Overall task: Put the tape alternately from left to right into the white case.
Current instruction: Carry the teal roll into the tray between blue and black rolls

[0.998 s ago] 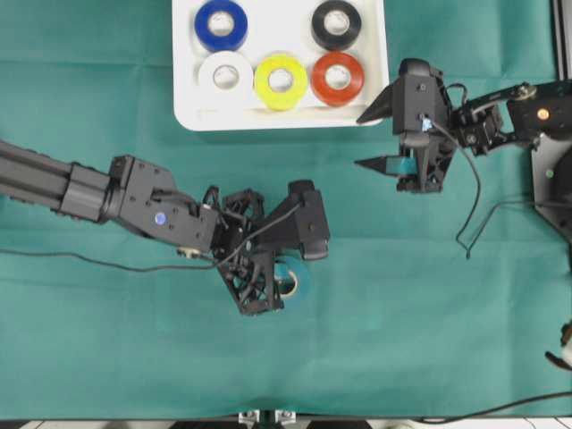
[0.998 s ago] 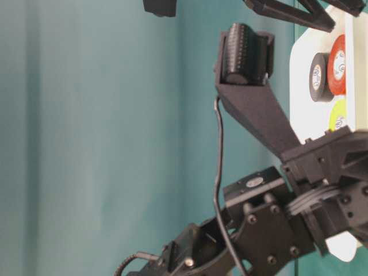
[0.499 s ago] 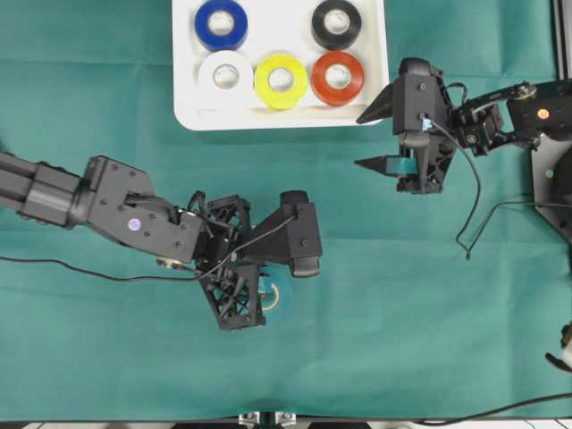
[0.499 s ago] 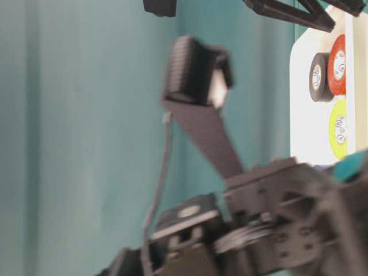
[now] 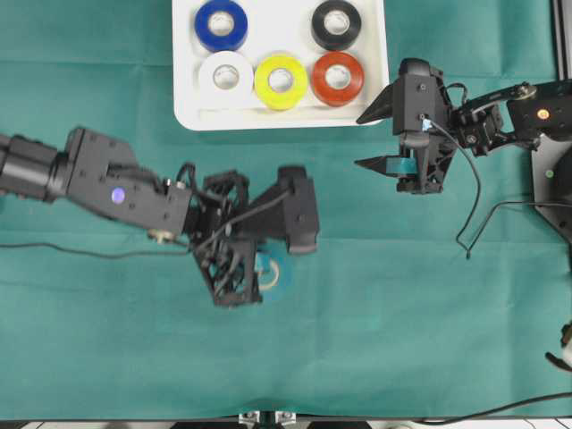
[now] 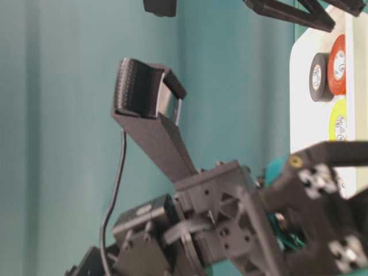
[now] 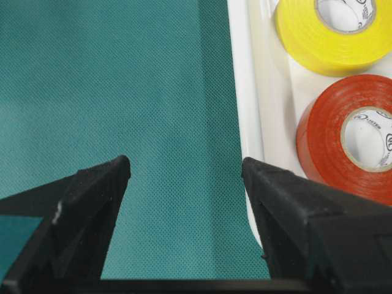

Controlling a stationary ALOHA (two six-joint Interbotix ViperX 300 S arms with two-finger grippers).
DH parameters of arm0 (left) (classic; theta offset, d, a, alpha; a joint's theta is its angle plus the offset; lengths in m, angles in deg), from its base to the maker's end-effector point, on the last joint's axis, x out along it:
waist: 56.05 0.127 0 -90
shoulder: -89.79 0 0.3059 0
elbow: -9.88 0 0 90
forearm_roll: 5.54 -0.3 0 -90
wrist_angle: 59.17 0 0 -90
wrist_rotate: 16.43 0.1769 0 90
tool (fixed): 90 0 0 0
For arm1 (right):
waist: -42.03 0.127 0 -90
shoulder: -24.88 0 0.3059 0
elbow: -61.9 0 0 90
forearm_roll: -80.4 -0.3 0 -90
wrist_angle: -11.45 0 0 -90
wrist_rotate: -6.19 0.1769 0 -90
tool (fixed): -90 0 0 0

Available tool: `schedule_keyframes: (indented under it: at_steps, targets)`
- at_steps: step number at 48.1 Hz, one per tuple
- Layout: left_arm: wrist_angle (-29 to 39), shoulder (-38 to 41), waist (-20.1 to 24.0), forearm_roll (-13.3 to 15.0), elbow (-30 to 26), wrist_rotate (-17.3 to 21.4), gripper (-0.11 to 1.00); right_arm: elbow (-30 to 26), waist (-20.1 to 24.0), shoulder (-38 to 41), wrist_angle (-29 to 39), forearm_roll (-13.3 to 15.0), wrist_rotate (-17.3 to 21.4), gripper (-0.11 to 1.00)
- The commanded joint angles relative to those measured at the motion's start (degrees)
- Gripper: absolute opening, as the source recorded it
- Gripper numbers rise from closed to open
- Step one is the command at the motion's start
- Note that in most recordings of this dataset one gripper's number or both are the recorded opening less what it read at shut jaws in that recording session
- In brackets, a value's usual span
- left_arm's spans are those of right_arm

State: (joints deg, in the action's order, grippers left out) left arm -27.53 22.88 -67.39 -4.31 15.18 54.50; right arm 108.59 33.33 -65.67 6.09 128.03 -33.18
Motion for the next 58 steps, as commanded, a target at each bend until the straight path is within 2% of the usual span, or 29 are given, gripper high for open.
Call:
schedule_keyframes:
  at_steps: [1,13,20,58]
  targets:
    - [-0.18,-2.72,2.2,-0.18,0.0,1.67,-0.03,-0.7,0.18,-0.53,-0.44,0.0,-0.09,0.81]
    - [-0.35,-2.9,7.91,-0.18,0.09,6.59,-0.03,-0.7,0.18,-0.53,-0.44,0.0,-0.09,0.81]
    - [-0.79,-2.9,11.69,-0.09,0.09,7.82,-0.03,-0.7,0.18,-0.53,-0.44,0.0,0.0,0.81]
    - [-9.05,-2.9,29.0,-0.18,0.7,22.94,-0.03,-0.97,0.09,-0.53,-0.44,0.0,0.0,0.81]
